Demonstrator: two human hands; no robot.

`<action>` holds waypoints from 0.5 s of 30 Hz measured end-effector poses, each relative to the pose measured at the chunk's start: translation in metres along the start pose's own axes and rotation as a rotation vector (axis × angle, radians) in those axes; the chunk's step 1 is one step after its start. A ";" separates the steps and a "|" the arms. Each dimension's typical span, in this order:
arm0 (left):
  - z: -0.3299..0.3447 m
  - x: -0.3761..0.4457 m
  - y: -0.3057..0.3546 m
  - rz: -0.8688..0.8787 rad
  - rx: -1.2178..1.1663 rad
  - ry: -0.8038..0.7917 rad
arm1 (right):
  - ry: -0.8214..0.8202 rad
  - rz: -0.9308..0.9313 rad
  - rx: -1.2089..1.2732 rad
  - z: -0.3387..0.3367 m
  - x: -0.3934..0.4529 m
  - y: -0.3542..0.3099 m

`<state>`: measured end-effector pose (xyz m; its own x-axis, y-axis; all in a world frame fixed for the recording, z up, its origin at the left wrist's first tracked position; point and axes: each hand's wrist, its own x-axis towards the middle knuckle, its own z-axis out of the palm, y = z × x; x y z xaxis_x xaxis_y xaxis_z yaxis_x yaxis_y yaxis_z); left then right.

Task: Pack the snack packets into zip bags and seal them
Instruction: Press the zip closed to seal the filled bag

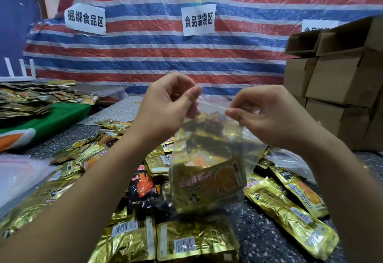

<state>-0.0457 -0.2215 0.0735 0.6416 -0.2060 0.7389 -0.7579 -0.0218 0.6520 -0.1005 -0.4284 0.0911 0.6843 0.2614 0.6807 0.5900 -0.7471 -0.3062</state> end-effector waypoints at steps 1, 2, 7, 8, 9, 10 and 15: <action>0.001 0.000 -0.002 -0.035 -0.044 -0.001 | -0.002 0.017 0.000 0.001 0.000 0.002; 0.003 0.001 -0.004 -0.080 -0.094 -0.003 | -0.004 0.035 0.002 0.002 0.001 0.005; 0.003 0.002 -0.017 -0.331 -0.106 -0.106 | -0.010 0.088 -0.046 0.004 0.001 0.016; 0.003 0.001 -0.020 -0.340 -0.074 -0.127 | -0.009 0.100 -0.055 0.003 0.001 0.018; 0.002 0.000 -0.022 -0.341 -0.061 -0.135 | -0.011 0.107 -0.071 0.003 0.001 0.020; 0.003 -0.001 -0.023 -0.336 -0.053 -0.134 | -0.011 0.115 -0.082 0.003 0.001 0.020; 0.008 -0.003 -0.018 -0.278 -0.057 -0.140 | -0.024 0.139 -0.115 0.008 0.002 0.012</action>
<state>-0.0351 -0.2287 0.0577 0.7979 -0.3322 0.5030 -0.5452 -0.0417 0.8373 -0.0889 -0.4324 0.0834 0.7668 0.1643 0.6205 0.4371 -0.8416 -0.3173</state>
